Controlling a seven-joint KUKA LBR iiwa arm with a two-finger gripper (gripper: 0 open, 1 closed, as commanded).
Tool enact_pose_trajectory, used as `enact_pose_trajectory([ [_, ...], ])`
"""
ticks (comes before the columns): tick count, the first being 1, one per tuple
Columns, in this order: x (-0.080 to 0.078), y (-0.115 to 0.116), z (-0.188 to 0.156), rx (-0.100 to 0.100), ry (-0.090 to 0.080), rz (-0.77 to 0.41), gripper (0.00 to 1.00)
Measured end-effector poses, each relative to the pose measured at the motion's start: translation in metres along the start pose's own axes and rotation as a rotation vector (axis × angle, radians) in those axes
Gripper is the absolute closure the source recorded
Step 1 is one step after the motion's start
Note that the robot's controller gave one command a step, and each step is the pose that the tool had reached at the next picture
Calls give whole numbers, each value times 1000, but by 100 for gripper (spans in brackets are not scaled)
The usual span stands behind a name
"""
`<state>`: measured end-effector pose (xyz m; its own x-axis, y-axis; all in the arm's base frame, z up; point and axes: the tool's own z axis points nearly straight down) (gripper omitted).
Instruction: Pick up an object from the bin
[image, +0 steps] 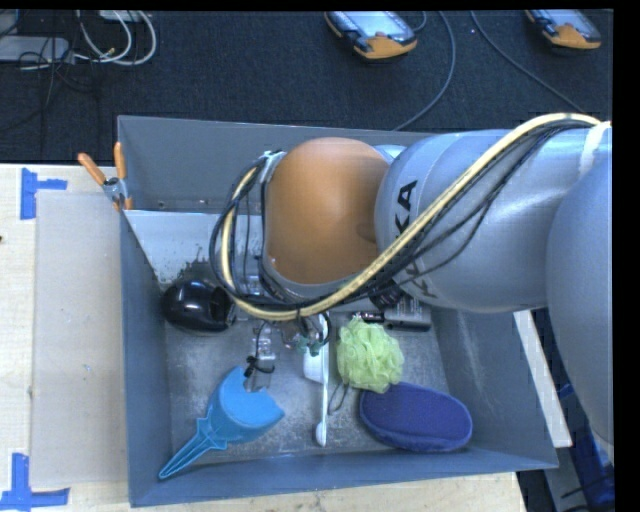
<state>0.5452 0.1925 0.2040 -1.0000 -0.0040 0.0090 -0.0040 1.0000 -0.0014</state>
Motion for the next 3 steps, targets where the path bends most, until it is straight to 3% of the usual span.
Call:
enact_pose_trajectory([
  [1,-2,-2,-5,-2,-8,7,100],
  [2,34,-34,52,1,0,-320,100],
  [3,56,-67,89,1,6,-581,100],
])
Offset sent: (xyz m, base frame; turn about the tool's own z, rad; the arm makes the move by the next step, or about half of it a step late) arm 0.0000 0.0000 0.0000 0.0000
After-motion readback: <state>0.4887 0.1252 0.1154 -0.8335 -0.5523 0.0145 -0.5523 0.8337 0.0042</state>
